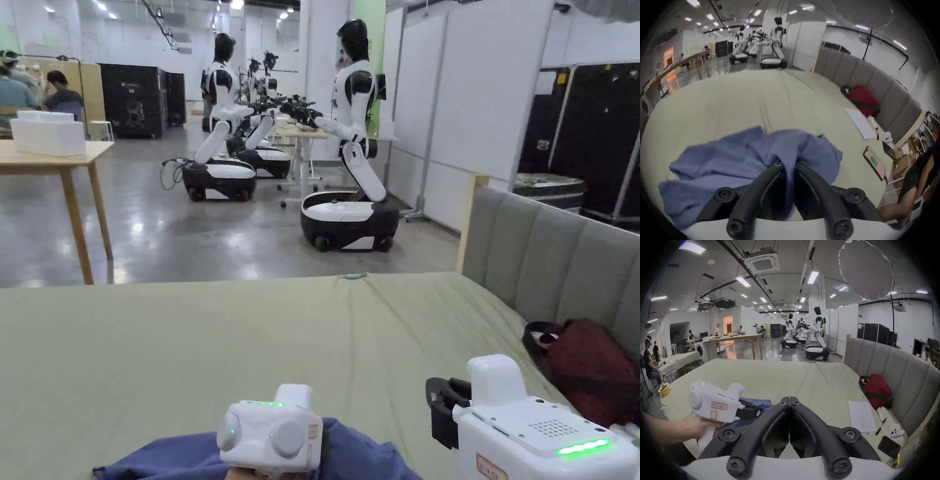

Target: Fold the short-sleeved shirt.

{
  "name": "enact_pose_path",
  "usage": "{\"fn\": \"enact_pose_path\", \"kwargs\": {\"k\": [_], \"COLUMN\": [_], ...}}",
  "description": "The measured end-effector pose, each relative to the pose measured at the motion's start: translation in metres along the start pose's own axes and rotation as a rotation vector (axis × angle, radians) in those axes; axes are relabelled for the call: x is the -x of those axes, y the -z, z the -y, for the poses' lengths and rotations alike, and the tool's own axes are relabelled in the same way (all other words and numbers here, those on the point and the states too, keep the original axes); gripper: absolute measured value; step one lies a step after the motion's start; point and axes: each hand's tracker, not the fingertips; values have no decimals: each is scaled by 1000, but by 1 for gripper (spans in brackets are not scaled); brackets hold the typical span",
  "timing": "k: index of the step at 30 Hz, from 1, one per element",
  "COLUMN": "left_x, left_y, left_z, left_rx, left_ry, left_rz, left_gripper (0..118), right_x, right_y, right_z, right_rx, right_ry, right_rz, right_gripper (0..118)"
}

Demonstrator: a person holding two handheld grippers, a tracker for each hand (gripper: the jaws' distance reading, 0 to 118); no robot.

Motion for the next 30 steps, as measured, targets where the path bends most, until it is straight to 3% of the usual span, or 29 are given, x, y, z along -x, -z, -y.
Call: {"fn": "enact_pose_path", "kwargs": {"k": [3,4,5,6,7,8,10,15,18,19,20,21,23,24,30], "left_x": [-3,2,2,3,5,18,30,72,114,130,149,167,197,215,273], "left_y": [-1,-4,-12,-24,-35,-45,-89,-214,-257,-265,-270,-276,-283,-287,-274], "left_z": [15,10,11,12,13,4,6,34,55,63,70,76,90,84,83], "left_rx": [-15,-19,-35,-65,-80,-135,-222,-407,-387,-369,-359,-354,-255,-357,-196], "left_ry": [-19,-22,-20,-5,10,25,54,141,134,124,101,68,11,-25,-195], "left_rz": [15,20,25,26,29,38,20,-132,-229,-249,-289,-318,-401,-402,-447], "left_gripper": [7,11,25,75,108,118,113,115,112,104,76,0,0,0,0], "right_x": [-9,-11,-11,-9,-6,-2,7,43,65,71,77,83,93,98,114], "right_y": [1,2,4,6,8,10,13,15,16,16,18,19,20,21,28], "right_z": [13,16,17,18,20,20,19,27,34,35,35,35,33,32,28], "right_rx": [2,2,9,13,12,10,3,-31,-51,-49,-45,-39,-33,-29,-10], "right_ry": [3,4,11,16,19,24,34,39,58,65,66,63,55,49,29], "right_rz": [-7,-10,-17,-18,-18,-20,-30,-62,-71,-76,-77,-85,-102,-106,-131], "right_gripper": [0,0,0,0,0,0,0,0,0,0,0,0,0,0,0]}}
